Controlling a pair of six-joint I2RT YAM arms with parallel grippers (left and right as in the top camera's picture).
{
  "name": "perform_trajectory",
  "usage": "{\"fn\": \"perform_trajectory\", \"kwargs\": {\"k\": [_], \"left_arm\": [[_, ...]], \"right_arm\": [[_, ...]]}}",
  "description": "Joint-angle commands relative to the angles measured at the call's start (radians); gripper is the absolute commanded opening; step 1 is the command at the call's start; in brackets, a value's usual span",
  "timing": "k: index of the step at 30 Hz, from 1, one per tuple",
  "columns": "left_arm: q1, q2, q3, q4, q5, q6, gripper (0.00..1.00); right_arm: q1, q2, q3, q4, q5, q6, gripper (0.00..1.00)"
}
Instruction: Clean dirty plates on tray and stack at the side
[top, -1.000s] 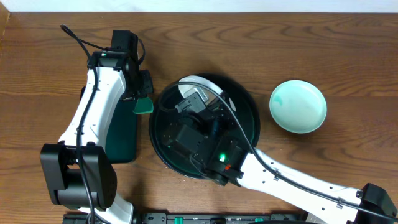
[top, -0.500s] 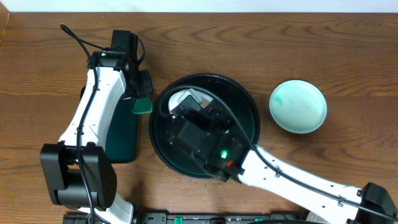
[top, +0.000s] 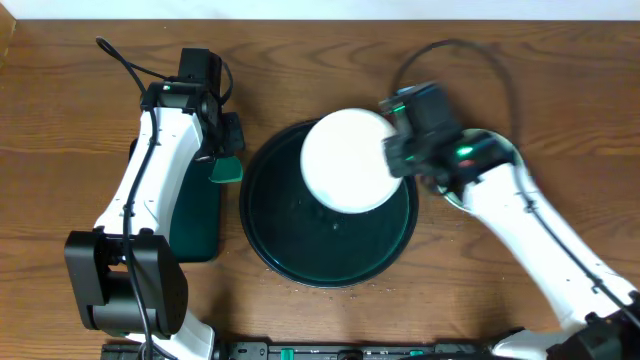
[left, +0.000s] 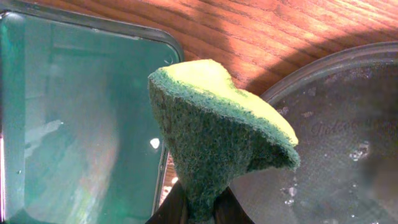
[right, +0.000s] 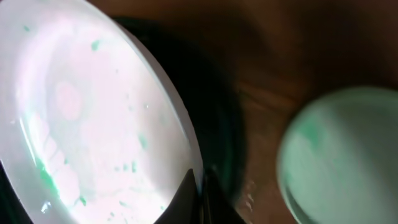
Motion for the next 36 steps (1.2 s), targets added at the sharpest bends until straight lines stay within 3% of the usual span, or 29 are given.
{"fn": "perform_trajectory", "kwargs": {"k": [1,7,13,21,30,36], "left_arm": [[0.005,0.004,0.005,0.0,-0.013,-0.005,0.08],[0.005,0.004,0.004,0.0,-0.013,-0.005,0.07],[0.005,0.004,0.004,0.0,-0.013,-0.005,0.07],[0.005,0.004,0.004,0.0,-0.013,-0.005,0.07],[0.006,0.001,0.004,-0.023,-0.013,0.0,0.07],[0.058,-0.002,0.004,-0.066,-0.014,0.032,0.07]], "right_arm": [[-0.209,-0.042,0.006,-0.074,-0.132,0.083,0.01],[-0.509,-0.039,-0.017,-0.187,-0.12,0.078,0.01],[-0.673,-0.038,-0.157,-0.091,-0.083,0.079,0.01],[-0.684,-0.038,-0.336,0.122,-0.071,0.087,0.02],[-0.68,-0.038,-0.312,0.124,-0.083,0.09,0.28],[-0.595,-0.039,-0.204,0.059,-0.159,0.017,0.37]]}}
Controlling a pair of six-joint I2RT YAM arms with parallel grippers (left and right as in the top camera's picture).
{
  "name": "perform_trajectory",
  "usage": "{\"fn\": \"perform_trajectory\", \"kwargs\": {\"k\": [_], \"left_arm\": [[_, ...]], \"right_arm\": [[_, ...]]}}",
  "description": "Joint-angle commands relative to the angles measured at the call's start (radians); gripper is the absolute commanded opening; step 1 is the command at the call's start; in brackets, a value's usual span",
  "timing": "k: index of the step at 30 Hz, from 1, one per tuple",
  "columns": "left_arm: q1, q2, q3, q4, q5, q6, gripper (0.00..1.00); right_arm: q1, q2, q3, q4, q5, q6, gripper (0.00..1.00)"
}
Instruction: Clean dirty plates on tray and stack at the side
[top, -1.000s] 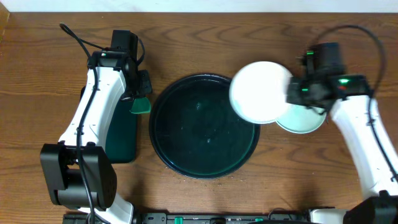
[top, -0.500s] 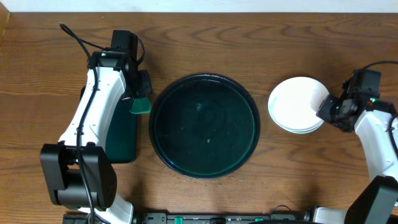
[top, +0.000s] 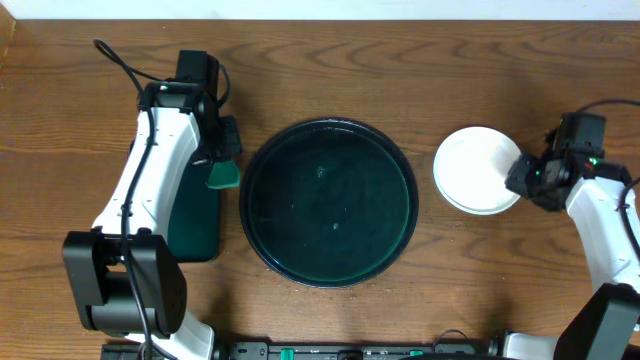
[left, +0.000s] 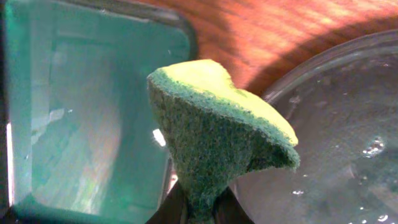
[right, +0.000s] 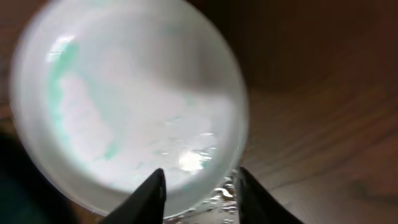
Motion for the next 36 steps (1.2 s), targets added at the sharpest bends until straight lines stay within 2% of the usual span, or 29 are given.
{"fn": "perform_trajectory", "kwargs": {"k": [1,9,17,19,23,29,32,34,36], "left_arm": [[0.057,-0.002,0.004,-0.03,-0.013,0.044,0.07],[0.193,0.004,-0.034,0.023,-0.013,0.259,0.07],[0.226,0.039,-0.127,0.089,-0.012,0.258,0.08],[0.226,0.051,-0.142,0.1,-0.012,0.257,0.15],[0.226,0.053,-0.143,0.098,-0.012,0.253,0.5],[0.226,-0.035,-0.084,0.01,-0.002,0.231,0.59],[0.226,-0.134,-0.062,-0.02,-0.002,0.23,0.67],[0.226,-0.196,-0.063,-0.023,-0.002,0.228,0.7],[0.226,-0.249,-0.063,-0.022,-0.002,0.228,0.71]], "right_arm": [[0.084,-0.017,0.092,-0.014,-0.084,-0.071,0.38],[0.303,-0.017,0.122,0.043,-0.081,-0.075,0.41],[0.374,-0.017,0.122,0.06,-0.061,-0.075,0.4],[0.374,-0.017,0.122,0.055,-0.061,-0.075,0.4],[0.374,-0.017,0.122,0.043,-0.06,-0.076,0.4],[0.373,-0.024,0.128,0.018,-0.061,-0.089,0.41],[0.373,-0.036,0.163,-0.029,-0.06,-0.117,0.44],[0.37,-0.048,0.225,-0.098,-0.061,-0.121,0.49],[0.369,-0.063,0.307,-0.19,-0.059,-0.147,0.6]]}}
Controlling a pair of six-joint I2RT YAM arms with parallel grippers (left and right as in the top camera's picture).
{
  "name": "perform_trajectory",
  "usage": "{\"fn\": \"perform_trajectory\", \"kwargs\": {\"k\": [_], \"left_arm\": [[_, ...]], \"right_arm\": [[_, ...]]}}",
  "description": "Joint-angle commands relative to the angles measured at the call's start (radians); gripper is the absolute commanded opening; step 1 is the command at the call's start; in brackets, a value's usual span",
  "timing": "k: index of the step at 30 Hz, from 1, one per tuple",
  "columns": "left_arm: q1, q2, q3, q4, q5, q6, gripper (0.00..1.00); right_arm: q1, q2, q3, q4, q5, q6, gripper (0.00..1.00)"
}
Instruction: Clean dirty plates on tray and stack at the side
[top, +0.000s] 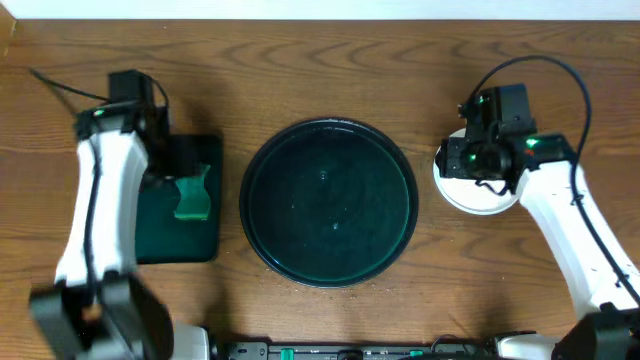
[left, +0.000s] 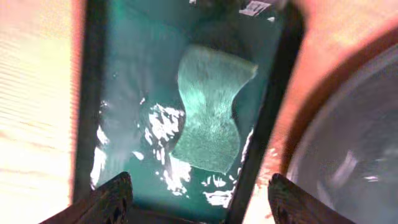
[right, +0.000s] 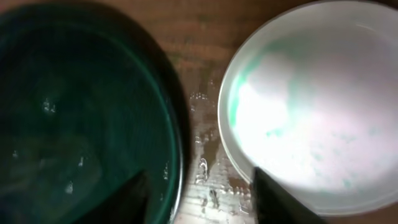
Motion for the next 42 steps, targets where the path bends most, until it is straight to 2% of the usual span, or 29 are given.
{"fn": "perform_trajectory", "kwargs": {"k": [1,6,11,20,27,30,34,42], "left_arm": [[0.002,-0.12,0.039,-0.006,-0.003,-0.004,0.71],[0.002,-0.181,0.039,-0.006,-0.004,-0.004,0.72],[0.002,-0.185,0.039,-0.006,-0.004,-0.004,0.72],[0.002,-0.185,0.039,-0.006,-0.004,-0.004,0.72],[0.002,-0.185,0.039,-0.006,-0.004,-0.004,0.72],[0.002,-0.185,0.039,-0.006,-0.004,-0.004,0.72],[0.002,-0.185,0.039,-0.006,-0.004,-0.004,0.72],[0.002,-0.185,0.039,-0.006,-0.004,-0.004,0.72]], "right_arm": [[0.001,-0.068,0.173,-0.115,0.015,-0.058,0.7],[0.001,-0.135,0.408,-0.36,0.09,-0.06,0.99],[0.002,-0.253,0.586,-0.508,0.11,-0.059,0.99],[0.002,-0.498,0.592,-0.52,0.117,-0.06,0.99],[0.002,-0.58,0.589,-0.542,0.169,-0.06,0.99],[-0.008,-0.589,0.535,-0.459,0.294,-0.06,0.99],[-0.055,-0.649,0.357,-0.237,0.299,-0.072,0.99],[-0.129,-0.891,-0.225,0.282,0.174,-0.123,0.99]]}}
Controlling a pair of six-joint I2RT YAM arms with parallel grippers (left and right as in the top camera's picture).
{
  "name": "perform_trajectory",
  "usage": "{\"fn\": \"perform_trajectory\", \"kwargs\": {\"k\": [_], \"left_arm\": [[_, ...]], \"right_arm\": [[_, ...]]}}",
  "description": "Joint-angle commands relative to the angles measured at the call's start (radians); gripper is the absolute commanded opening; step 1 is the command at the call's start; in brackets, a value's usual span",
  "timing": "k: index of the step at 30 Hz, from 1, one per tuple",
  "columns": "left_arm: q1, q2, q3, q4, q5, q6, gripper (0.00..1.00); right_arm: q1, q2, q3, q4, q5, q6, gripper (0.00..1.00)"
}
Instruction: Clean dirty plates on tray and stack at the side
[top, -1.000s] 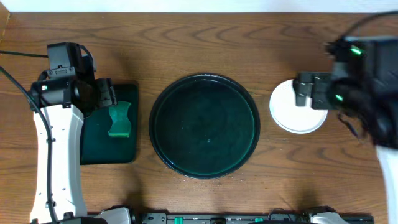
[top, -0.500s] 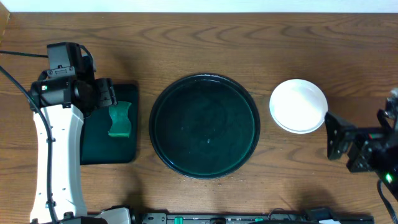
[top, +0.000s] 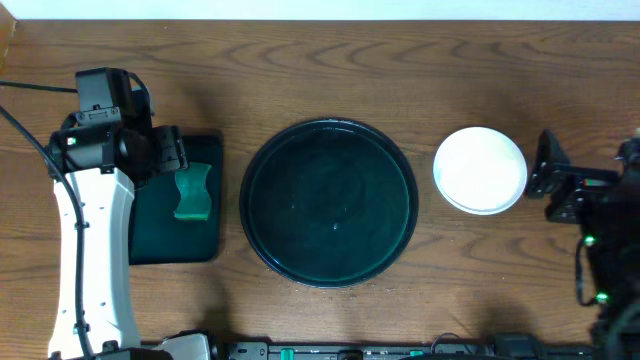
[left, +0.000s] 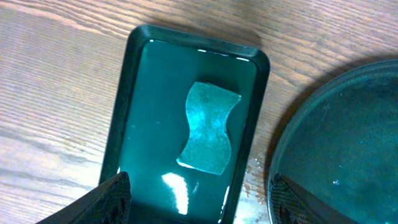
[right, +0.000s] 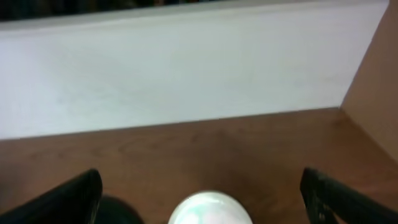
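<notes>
A white plate rests on the wood to the right of the round dark tray; it also shows at the bottom of the right wrist view, plate. The round tray holds only water drops. My right gripper stands open just right of the plate, gripper holding nothing. The green sponge lies in the rectangular dark green tray. My left gripper hangs open above that tray, apart from the sponge, with the gripper at the tray's far left corner.
A white wall runs along the table's far edge. The rectangular tray sits close to the round tray's left rim. The right arm stands at the table's right edge.
My left gripper, low over the sponge tray before, now sits higher above it. My right gripper was over the plate's left edge and now stands to the plate's right, facing the wall.
First my right gripper held a white plate over the round tray while my left held the sponge. Then the plate lay at the right with the right gripper open. Then the sponge lay in the rectangular tray, left gripper open. Now both grippers stand back.
</notes>
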Motion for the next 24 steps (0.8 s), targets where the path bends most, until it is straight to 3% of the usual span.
{"fn": "perform_trajectory", "kwargs": {"k": [1,7,11,24], "left_arm": [[0.002,0.001,0.006,-0.003,-0.005,-0.004,0.72],[0.002,0.001,0.006,-0.002,-0.005,-0.004,0.72],[0.002,0.001,0.006,-0.002,-0.005,-0.004,0.72],[0.002,0.001,0.006,-0.002,-0.005,-0.004,0.72]], "right_arm": [[-0.023,-0.128,-0.261,0.15,-0.068,-0.03,0.99],[-0.021,-0.329,-0.663,0.429,-0.097,-0.029,0.99],[-0.021,-0.437,-0.829,0.509,-0.1,-0.026,0.99],[-0.021,-0.654,-1.114,0.574,-0.101,-0.017,0.99]]}}
